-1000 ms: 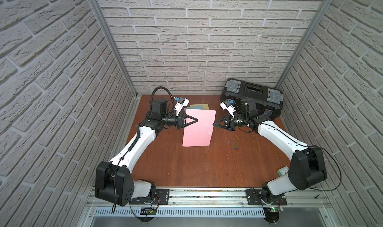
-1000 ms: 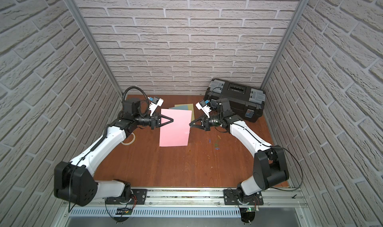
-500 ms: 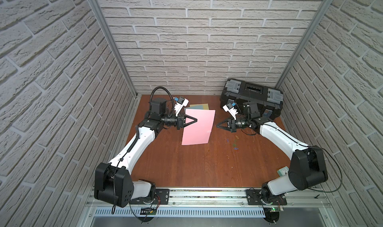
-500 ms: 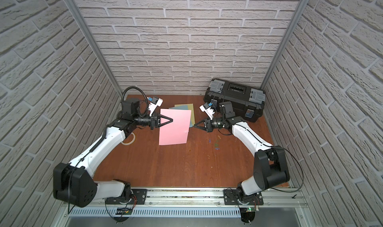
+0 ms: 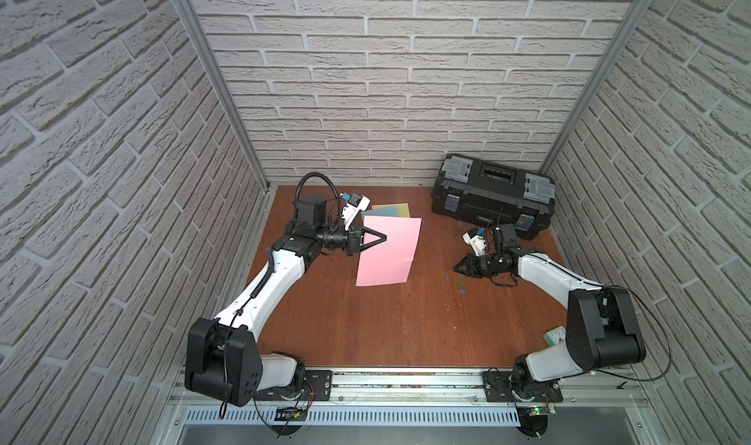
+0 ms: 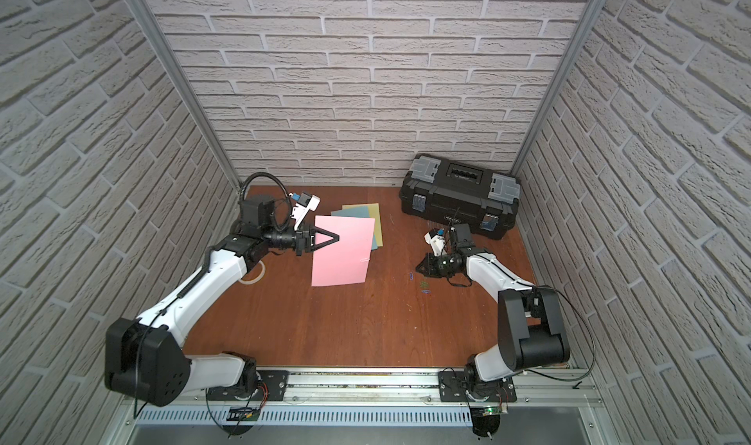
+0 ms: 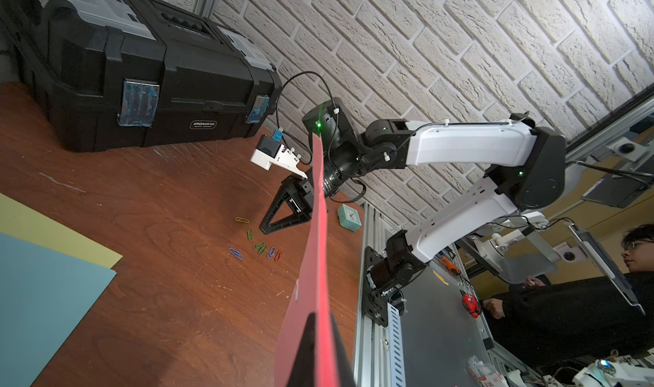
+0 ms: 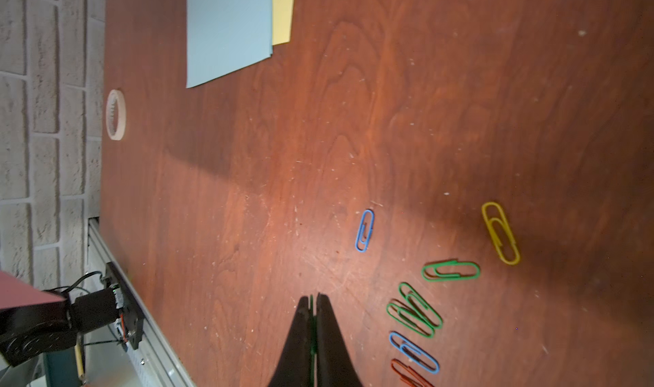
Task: Unclip the paperclips from the documents
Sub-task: Place the paper clip at the center of the board.
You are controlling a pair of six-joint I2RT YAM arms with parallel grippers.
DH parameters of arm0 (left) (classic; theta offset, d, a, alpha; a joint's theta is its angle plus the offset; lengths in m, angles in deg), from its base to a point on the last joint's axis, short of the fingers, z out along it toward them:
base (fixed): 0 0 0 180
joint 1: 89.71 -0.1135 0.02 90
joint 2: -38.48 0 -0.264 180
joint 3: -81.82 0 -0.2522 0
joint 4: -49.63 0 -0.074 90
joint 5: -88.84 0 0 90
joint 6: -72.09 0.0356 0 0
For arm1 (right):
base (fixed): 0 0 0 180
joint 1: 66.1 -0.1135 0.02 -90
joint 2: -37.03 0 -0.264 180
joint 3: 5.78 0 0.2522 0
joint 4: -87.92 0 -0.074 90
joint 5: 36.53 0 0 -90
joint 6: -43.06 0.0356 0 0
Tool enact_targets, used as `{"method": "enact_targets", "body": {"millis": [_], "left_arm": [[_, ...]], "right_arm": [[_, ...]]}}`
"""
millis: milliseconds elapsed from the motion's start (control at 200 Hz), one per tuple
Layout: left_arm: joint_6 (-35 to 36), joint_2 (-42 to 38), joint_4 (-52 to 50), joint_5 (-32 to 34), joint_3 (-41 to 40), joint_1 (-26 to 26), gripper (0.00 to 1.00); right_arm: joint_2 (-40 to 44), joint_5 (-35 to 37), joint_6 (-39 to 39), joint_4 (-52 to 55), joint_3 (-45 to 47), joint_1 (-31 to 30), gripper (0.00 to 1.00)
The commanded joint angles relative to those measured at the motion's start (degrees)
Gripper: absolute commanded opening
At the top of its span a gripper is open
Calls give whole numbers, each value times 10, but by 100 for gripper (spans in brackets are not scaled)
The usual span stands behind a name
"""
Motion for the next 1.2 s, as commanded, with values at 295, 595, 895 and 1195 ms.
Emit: {"method": "enact_targets", "body": {"millis": [295, 595, 895, 1195], "left_arm": [[4, -14, 23, -3, -16, -3, 0], [4, -19, 24, -1, -19, -3, 0], [-16, -4, 51, 1, -16, 4, 0], [-43, 13, 91, -10, -4, 14, 0]], "right_arm": [[-61, 63, 17, 3, 2, 0, 10], [-49, 37, 14, -2, -1, 0, 16], [-9, -31, -20, 2, -23, -15, 29], [119, -227, -1, -202, 20, -47, 54]]}}
